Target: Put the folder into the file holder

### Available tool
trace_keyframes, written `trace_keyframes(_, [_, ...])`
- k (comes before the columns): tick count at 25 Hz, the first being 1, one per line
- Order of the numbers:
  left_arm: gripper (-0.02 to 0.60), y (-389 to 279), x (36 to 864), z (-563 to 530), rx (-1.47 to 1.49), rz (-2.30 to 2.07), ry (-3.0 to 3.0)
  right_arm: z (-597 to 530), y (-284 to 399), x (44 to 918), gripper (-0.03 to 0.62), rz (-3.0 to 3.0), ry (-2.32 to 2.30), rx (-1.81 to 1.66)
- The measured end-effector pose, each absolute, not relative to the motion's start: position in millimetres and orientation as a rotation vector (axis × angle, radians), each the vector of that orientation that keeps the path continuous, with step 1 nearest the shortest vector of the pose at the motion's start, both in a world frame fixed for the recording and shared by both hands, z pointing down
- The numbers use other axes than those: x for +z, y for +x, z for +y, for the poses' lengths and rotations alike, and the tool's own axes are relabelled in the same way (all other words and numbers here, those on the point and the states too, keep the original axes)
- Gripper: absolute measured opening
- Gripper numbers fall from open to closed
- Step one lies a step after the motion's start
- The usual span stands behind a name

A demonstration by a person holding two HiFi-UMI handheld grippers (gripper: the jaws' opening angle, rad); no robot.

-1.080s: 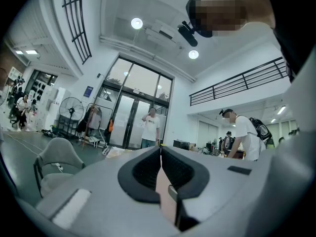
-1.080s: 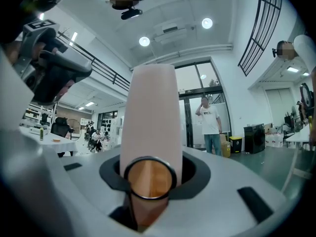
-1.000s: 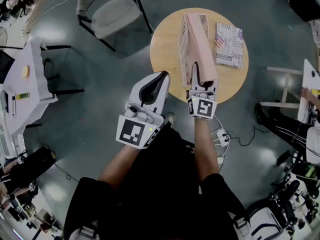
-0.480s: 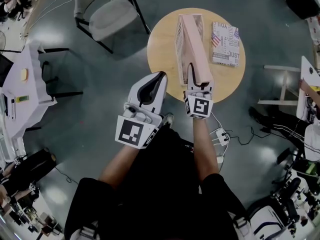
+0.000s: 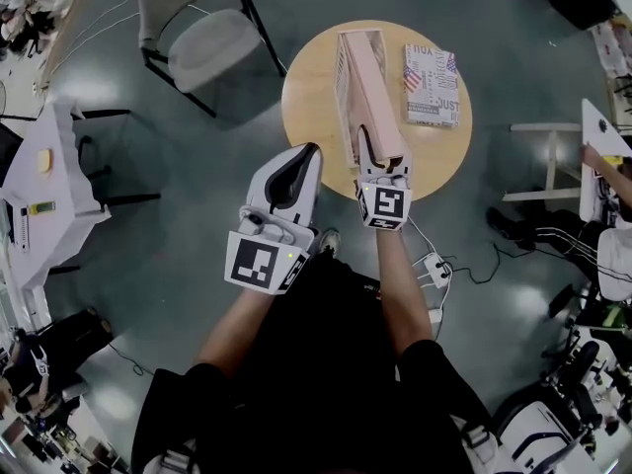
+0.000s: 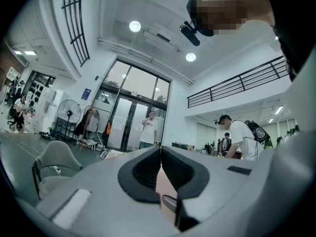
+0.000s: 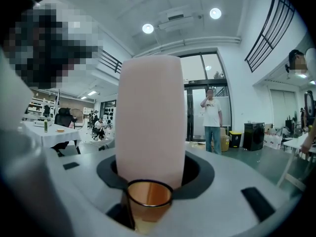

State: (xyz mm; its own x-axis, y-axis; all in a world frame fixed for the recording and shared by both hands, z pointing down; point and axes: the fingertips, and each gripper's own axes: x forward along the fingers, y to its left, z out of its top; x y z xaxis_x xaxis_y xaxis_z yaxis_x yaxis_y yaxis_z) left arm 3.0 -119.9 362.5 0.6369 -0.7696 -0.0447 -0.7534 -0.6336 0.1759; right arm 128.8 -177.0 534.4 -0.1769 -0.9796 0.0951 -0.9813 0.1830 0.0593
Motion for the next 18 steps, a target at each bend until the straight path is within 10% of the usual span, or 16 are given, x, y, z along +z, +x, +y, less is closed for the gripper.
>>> trace_keyframes(18, [0.012, -17, 333, -72, -0.218, -1.384, 2.711, -135, 132, 533, 0.258, -2.292, 1.864, 0.131])
